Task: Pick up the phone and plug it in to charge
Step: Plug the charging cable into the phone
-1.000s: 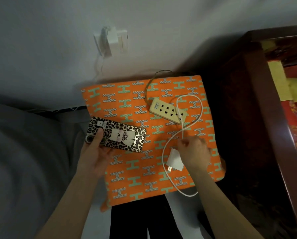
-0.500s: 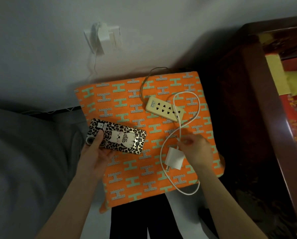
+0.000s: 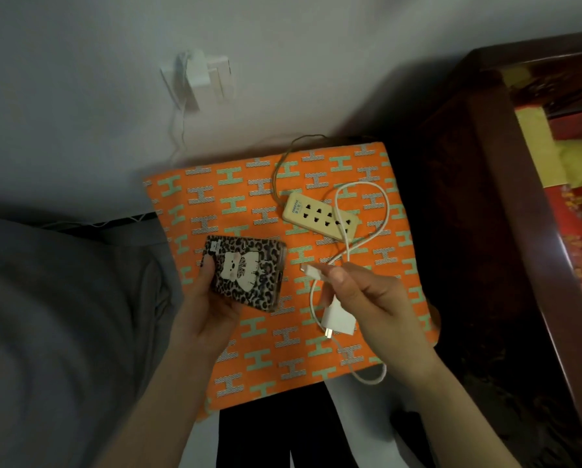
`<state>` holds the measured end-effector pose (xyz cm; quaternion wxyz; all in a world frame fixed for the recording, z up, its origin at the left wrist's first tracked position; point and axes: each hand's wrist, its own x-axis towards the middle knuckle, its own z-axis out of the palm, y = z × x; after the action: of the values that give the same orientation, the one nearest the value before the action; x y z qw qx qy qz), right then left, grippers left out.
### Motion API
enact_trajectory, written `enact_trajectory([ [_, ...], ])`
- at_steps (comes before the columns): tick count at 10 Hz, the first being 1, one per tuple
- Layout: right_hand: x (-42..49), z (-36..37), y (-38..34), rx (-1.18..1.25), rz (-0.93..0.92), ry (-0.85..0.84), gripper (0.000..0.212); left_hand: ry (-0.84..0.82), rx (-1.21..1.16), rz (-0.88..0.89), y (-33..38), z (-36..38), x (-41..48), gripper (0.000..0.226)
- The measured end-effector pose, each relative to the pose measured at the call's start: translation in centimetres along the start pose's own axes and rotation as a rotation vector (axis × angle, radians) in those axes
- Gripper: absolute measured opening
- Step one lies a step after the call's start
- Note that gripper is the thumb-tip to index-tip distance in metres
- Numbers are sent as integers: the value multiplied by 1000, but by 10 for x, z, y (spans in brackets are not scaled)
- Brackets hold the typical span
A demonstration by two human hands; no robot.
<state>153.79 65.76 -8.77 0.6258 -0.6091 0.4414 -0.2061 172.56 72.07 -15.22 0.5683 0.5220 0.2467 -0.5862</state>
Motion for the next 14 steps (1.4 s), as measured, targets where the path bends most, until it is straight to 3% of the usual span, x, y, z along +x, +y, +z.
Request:
enact_trajectory([
  [2, 0, 12, 0, -135, -14, 89, 14, -24, 15, 13, -1, 6, -3, 52],
  [6, -7, 7, 2, -164, 12, 143, 20, -134, -139, -41, -14, -14, 7, 52],
  [8, -7, 7, 2, -201, 36, 160, 11, -144, -182, -33, -15, -15, 6, 51],
  [10, -4, 5, -1, -369, 7, 147, 13, -159, -139, 14, -12, -17, 9, 44],
  [12, -1, -1, 4, -512, 41, 106, 13, -127, -51, 53, -7, -15, 6, 63],
  [14, -1, -1, 10, -442, 122, 120, 12, -128, -105, 68, -15, -15, 2, 65],
])
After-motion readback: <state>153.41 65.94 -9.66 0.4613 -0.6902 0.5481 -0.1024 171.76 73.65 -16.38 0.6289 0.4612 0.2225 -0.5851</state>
